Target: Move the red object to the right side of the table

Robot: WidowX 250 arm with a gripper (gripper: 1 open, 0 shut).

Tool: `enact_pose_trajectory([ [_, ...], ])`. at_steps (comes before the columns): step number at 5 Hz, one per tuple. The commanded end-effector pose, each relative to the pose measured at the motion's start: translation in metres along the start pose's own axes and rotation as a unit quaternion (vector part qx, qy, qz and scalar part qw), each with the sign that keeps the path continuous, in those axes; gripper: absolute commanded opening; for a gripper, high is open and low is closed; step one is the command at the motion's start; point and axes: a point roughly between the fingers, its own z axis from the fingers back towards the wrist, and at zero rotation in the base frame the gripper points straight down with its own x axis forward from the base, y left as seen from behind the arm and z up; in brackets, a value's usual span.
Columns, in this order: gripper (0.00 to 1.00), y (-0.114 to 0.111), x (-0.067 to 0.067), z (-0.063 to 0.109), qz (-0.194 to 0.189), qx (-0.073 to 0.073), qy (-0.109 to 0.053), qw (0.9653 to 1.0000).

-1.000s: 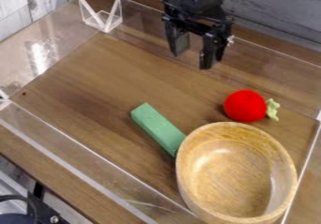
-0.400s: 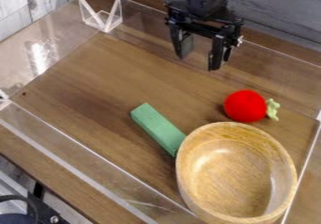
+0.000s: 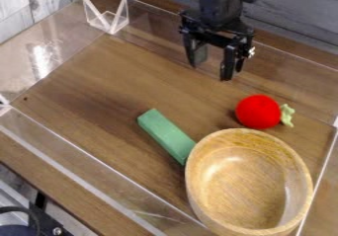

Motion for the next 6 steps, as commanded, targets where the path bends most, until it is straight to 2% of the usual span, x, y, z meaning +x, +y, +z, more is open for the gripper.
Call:
enact_pose_trajectory([
  [1, 1.00, 0.002, 0.014, 0.013, -0.005, 0.004, -0.033, 0.9994],
  [2, 1.00, 0.009, 0.018, 0.024, -0.007, 0.004, -0.032, 0.9995],
  [3, 1.00, 0.014, 0.016, 0.038, 0.007, 0.005, -0.022, 0.9997],
  [4, 1.00, 0.014, 0.006, 0.040, 0.045, -0.005, -0.006, 0.9989],
  [5, 1.00, 0.012, 0.001, 0.036, 0.057, -0.010, -0.001, 0.9983],
  [6, 1.00, 0.006, 0.002, 0.032, 0.028, -0.012, 0.005, 0.9995],
])
